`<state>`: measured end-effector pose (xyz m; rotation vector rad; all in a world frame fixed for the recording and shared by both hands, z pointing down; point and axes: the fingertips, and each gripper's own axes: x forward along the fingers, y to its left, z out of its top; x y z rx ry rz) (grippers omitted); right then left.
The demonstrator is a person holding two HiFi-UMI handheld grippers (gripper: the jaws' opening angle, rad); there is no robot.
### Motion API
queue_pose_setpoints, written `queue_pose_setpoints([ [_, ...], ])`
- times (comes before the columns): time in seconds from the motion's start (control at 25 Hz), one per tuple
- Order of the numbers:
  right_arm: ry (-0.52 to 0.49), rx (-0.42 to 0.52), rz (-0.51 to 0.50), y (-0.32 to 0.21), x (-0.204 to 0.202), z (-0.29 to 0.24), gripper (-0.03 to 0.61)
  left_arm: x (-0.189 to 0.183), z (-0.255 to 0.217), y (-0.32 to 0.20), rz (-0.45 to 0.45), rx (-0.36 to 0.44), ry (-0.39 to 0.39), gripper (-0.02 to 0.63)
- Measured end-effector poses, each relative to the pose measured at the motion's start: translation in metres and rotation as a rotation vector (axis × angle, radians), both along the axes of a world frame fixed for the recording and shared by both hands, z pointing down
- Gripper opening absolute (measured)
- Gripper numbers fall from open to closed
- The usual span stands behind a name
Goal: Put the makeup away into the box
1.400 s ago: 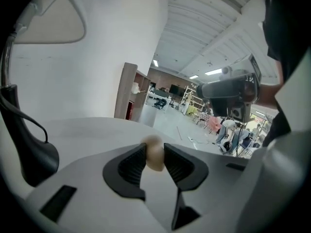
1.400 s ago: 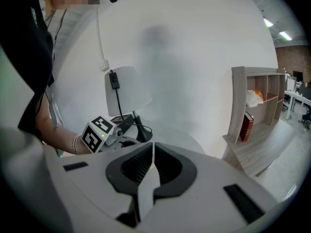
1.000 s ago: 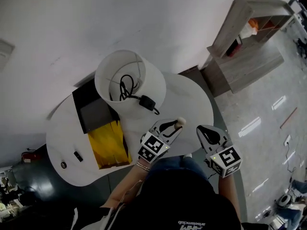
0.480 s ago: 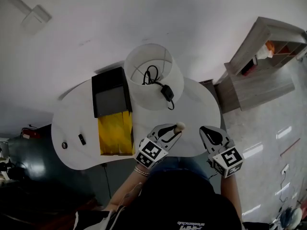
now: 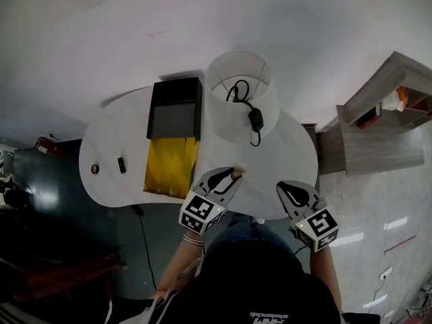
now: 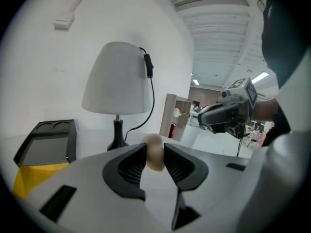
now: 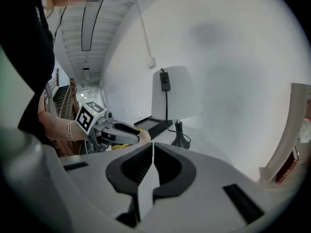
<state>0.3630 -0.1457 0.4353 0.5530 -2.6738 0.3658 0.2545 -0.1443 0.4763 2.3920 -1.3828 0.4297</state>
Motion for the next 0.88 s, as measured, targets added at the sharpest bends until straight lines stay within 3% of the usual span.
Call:
queue_pose_setpoints([
  [0.36,-0.010,-0.001,-0.161,0.011,-0.016,0.002,0.023,-0.038,-0.009,0.028,-0.228,0.029,-0.010,0.126],
  [0.88,-0.022,-0.021,-0.389,0.043,-0.068,0.010,0.023,-0.079,-0.004,0.092,-0.457,0.025,-0.016,0.126],
])
